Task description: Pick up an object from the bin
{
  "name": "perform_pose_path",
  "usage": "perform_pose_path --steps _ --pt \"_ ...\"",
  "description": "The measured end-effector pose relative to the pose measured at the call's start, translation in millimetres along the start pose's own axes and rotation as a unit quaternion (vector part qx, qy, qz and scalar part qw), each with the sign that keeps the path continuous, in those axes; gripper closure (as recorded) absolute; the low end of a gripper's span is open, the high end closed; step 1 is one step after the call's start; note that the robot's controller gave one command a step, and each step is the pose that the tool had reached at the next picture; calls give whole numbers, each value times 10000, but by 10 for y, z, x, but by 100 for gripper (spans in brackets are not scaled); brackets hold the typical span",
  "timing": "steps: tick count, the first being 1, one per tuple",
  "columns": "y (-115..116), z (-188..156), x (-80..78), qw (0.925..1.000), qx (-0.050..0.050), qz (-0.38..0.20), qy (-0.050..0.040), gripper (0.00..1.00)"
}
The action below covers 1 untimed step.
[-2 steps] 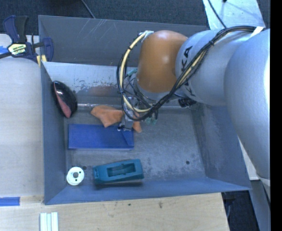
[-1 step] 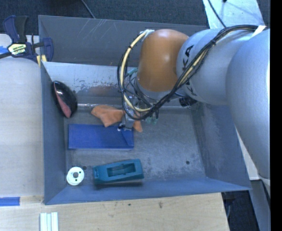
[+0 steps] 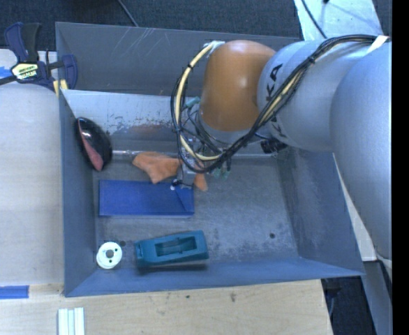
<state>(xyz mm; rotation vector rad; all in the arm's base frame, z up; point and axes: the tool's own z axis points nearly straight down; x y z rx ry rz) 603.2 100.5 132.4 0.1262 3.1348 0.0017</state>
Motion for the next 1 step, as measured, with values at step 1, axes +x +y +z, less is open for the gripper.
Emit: perform_pose_path --steps 1 --pt "-2 -80 4 10000 3 0 17 100"
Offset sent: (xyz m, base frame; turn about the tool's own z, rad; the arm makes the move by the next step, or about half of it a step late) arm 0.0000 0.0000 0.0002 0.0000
